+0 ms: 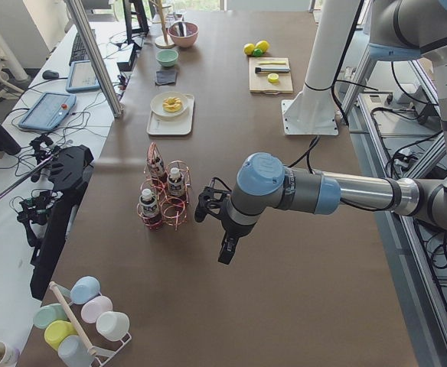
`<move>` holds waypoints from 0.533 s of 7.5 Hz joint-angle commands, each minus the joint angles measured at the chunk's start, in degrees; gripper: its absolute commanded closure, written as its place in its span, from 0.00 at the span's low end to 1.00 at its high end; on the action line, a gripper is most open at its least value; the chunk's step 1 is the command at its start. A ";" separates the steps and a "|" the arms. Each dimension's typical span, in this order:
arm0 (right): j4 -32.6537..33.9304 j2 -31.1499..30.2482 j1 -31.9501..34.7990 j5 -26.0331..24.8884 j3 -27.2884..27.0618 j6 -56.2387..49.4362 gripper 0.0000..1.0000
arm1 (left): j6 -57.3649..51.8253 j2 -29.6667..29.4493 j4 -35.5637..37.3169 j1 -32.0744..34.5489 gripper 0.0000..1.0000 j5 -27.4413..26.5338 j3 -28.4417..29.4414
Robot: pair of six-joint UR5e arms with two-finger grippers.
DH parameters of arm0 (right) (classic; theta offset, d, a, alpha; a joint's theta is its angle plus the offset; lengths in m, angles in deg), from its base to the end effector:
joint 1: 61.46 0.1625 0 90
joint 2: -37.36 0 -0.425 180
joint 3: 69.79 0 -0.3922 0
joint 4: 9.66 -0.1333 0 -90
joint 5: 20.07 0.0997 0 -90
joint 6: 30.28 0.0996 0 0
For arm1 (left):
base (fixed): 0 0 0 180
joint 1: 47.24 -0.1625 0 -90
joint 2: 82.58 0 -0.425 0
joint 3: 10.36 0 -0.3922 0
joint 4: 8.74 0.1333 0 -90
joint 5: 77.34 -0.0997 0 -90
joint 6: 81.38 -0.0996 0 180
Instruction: Place tea on tray
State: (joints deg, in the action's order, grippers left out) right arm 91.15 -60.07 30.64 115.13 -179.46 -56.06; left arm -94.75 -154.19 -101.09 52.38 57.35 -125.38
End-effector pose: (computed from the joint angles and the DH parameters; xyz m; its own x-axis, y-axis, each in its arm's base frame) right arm 0.0783 -0.4272 0.5685 0.6506 -0.4272 0.6279 0.2735 0.9031 0.3310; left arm -0.1234 -0.3493 0.5749 0.7379 0.2149 -0.6397 -0.0057 0.9499 0.3125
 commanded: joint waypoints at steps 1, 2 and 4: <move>0.00 -0.13 -0.08 -0.02 0.24 0.02 0.00 | 0.27 -0.54 -0.55 0.06 0.03 -0.03 -0.21; 0.00 -0.13 0.01 -0.02 0.24 0.11 0.00 | 0.28 -0.55 -0.64 0.14 0.02 -0.03 -0.38; -0.08 -0.13 -0.08 0.07 0.24 0.11 0.00 | 2.29 -1.24 -0.99 0.23 0.02 -0.47 -0.64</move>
State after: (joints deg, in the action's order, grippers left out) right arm 91.15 -60.20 30.59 115.15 -179.26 -55.96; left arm -93.91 -154.82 -101.78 52.47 57.14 -125.62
